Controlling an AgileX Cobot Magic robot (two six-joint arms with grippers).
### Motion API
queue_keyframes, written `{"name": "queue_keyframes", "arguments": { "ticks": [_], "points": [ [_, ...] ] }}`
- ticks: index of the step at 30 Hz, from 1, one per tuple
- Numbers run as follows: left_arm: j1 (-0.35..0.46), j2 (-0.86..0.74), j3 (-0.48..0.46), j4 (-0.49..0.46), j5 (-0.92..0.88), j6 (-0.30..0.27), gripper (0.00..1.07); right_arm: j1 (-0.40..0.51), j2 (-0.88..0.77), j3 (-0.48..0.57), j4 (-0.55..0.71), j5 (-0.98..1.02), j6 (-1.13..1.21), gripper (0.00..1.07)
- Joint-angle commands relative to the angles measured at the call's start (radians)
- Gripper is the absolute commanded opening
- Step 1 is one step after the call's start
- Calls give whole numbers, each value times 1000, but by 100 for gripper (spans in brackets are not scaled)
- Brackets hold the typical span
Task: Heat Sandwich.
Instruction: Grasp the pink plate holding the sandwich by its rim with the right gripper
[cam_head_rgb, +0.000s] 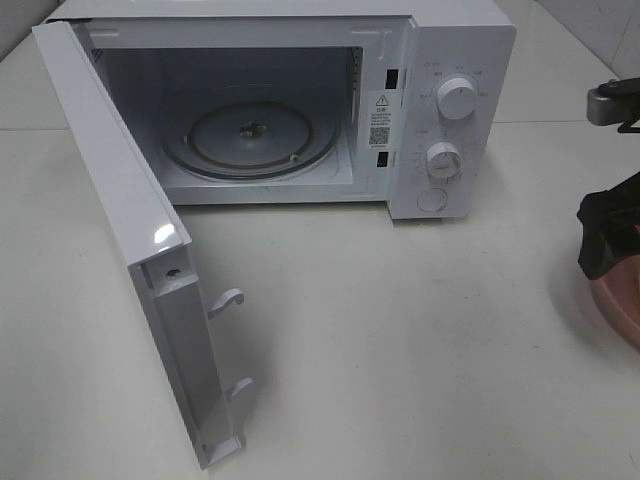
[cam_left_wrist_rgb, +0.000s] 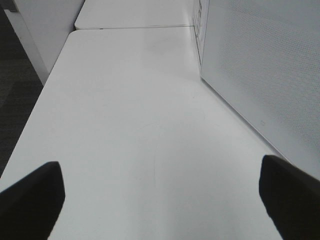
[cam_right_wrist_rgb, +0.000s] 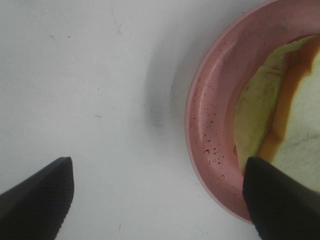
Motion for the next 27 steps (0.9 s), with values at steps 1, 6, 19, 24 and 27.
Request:
{"name": "queue_keyframes", "arguments": {
  "ticks": [1, 6, 19, 24, 27],
  "points": [
    [0, 1, 3, -6, -4, 1, 106, -17, 55, -15, -6, -35, -14, 88],
    [0, 1, 3, -6, -4, 1, 106, -31, 126, -27, -20, -73, -3, 87],
    [0, 1, 3, -6, -4, 1, 106, -31, 297, -60, -102, -112, 52, 86],
    [0, 1, 3, -6, -4, 1, 106, -31, 349, -60, -102, -139, 62, 85],
    [0, 1, 3, -6, -4, 1, 106, -31, 376, -60, -102, -156, 62, 85]
  ]
}}
